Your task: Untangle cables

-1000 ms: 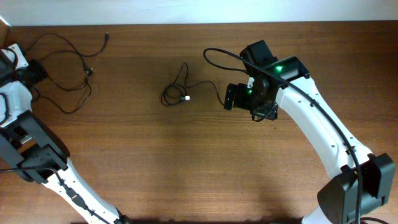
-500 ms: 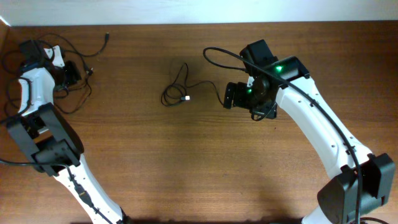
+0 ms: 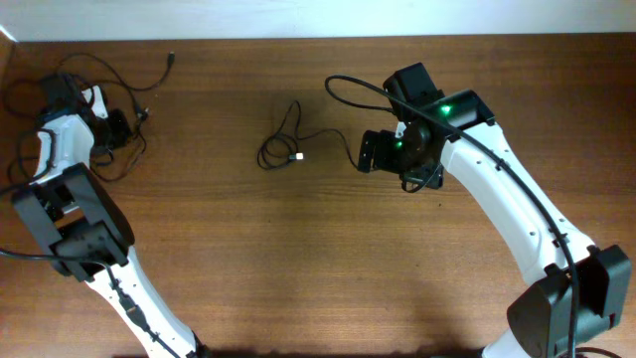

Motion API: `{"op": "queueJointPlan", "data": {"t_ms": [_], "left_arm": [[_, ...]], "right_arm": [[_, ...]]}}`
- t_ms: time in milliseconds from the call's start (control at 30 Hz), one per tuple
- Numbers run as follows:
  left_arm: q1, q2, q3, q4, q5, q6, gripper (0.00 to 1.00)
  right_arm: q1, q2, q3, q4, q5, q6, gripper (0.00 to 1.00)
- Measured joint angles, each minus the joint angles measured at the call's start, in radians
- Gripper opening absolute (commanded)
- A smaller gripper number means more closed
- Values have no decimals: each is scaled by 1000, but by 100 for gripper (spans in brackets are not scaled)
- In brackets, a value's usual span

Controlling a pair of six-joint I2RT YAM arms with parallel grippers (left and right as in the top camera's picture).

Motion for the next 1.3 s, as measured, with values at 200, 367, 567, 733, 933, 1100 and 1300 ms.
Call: {"op": "queueJointPlan", "data": {"t_ms": [200, 367, 567, 733, 933, 1100, 1300], "left_arm": [[2, -2, -45, -5, 129, 0, 0], [9, -6, -47, -67, 119, 0, 0], [56, -23, -40, -149, -74, 0, 0], [74, -51, -8, -156, -123, 0, 0], [76, -161, 18, -151, -123, -50, 31], [157, -161, 18, -187, -125, -138, 35], [290, -165, -32, -213, -195, -160, 5]], "right_arm": [[0, 0, 0, 2, 1, 0, 99], [0, 0, 0, -8, 1, -8, 98], [0, 0, -16, -3, 1, -11, 98], [0, 0, -68, 25, 1, -11, 98], [0, 1, -77, 31, 1, -12, 98], [0, 1, -77, 24, 1, -11, 98], [0, 1, -77, 39, 0, -12, 98]]}}
